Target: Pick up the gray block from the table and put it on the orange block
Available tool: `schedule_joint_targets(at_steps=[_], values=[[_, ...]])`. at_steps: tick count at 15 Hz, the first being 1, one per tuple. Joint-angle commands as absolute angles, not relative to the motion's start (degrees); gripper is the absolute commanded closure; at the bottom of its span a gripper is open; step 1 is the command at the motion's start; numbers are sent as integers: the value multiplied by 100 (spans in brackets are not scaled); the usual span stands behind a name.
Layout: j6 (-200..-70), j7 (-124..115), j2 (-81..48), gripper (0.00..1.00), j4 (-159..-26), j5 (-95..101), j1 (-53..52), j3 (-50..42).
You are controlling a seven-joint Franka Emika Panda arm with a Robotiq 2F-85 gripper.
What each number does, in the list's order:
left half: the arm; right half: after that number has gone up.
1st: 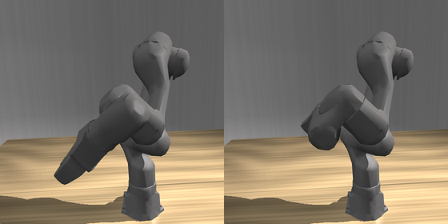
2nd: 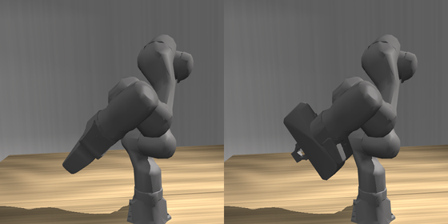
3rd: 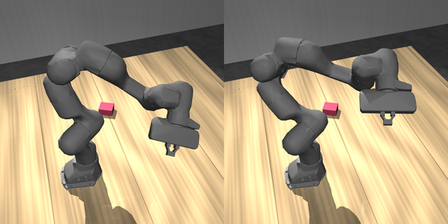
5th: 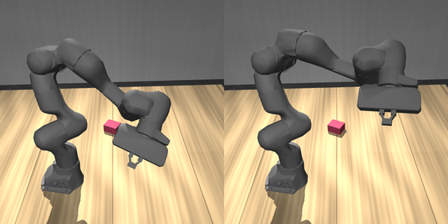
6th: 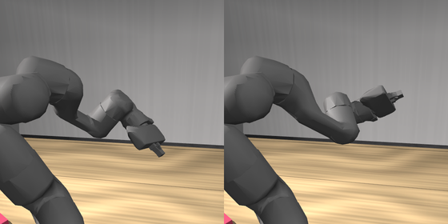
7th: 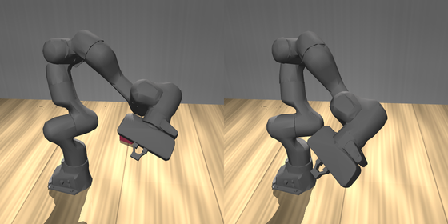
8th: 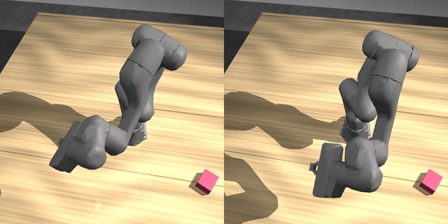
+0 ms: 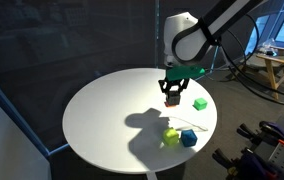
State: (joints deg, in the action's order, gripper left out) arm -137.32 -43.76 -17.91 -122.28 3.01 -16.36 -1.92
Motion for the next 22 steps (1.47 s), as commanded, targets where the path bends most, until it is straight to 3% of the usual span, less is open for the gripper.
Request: schedule_joint_targets(at_steps=[1,3,4,22], values=[[-13714,-4412,-1789,46,-12218,357,-1507,-62],[-13714,-4412,-1789,46,-12218,357,-1506,-62],[-13729,-4400,-1772,71,-12226,349,-1502,-58],[-13737,-4657,-1081,71,-12555,353,-1300,-54]])
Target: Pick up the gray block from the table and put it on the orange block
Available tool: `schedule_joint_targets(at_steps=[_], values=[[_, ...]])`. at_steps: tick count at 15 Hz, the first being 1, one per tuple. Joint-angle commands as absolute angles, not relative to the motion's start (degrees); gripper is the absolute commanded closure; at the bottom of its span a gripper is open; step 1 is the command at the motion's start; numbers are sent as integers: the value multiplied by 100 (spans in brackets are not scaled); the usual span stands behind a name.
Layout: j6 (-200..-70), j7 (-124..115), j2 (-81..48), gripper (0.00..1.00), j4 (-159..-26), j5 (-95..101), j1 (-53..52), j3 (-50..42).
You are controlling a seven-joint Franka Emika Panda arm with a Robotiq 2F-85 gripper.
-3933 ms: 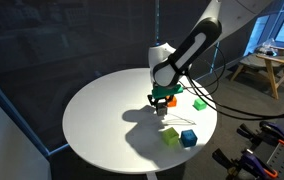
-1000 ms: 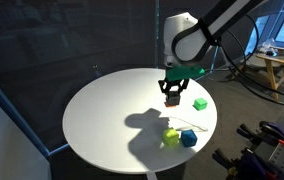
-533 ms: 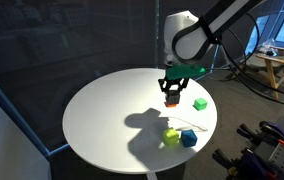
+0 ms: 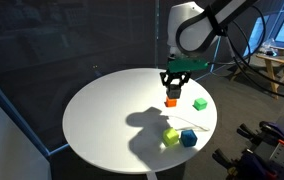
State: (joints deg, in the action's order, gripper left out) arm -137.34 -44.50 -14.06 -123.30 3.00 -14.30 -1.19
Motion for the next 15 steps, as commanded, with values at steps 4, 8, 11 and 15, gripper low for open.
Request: schedule_joint_targets(at_steps=[4,8,11,15], values=[[-13713,-4746,-979,71,-12586,345,-1175,-49],[-13745,-4758,-960,71,-12589,362,-1049,-69],[-13740,-4721,-1007,71,-12534,364,-948,-94],[-13744,-4678,-1092,71,-12461,376,-838,-118]])
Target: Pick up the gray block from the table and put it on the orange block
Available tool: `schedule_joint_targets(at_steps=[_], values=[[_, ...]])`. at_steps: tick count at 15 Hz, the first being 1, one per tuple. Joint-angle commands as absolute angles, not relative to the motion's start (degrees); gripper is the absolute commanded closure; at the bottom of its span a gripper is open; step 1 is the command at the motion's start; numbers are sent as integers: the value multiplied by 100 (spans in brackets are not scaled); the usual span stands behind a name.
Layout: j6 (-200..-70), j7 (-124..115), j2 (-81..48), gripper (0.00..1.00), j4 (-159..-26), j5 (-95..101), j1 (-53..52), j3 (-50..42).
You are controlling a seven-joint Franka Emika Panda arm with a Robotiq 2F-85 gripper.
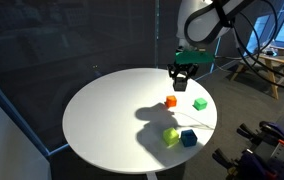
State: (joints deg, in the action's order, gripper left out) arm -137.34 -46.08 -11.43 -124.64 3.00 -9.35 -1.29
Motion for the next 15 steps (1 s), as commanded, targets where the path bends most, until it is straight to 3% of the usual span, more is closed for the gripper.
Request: schedule_joint_targets(at_steps=[1,15], values=[[-13757,-4665,-1122,71,-12436,388,-815,-124],[-13938,-4644,-1691,71,-11964,546,-778,-290]])
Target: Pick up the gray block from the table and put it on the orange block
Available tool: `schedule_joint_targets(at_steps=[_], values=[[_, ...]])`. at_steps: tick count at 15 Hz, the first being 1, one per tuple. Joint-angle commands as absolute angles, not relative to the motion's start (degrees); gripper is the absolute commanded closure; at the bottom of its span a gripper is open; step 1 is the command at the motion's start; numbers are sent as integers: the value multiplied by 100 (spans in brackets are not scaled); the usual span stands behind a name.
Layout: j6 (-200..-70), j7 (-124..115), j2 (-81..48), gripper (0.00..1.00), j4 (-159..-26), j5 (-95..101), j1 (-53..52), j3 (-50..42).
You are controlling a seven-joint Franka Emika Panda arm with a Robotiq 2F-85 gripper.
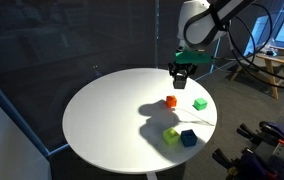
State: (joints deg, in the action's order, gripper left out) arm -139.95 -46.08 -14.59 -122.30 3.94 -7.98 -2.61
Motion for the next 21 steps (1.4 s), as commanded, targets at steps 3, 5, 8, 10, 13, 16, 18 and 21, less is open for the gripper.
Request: schedule_joint_targets(at_steps=[3,5,8,10,13,16,18,21], values=[[-13899,-4603,-1894,71,-11804,557,-788,-336],[-13880,-4602,-2010,71,-11698,585,-795,-387],[-13872,-4616,-2152,71,-11550,710,-824,-485],[-13853,-4606,-2221,71,-11444,787,-833,-536],[-13775,-4512,-2314,71,-11306,799,-811,-546],[-13685,-4336,-2400,71,-11205,667,-753,-493],[-13640,-4237,-2444,71,-11156,618,-732,-476],[-13605,-4167,-2493,71,-11113,581,-722,-469]])
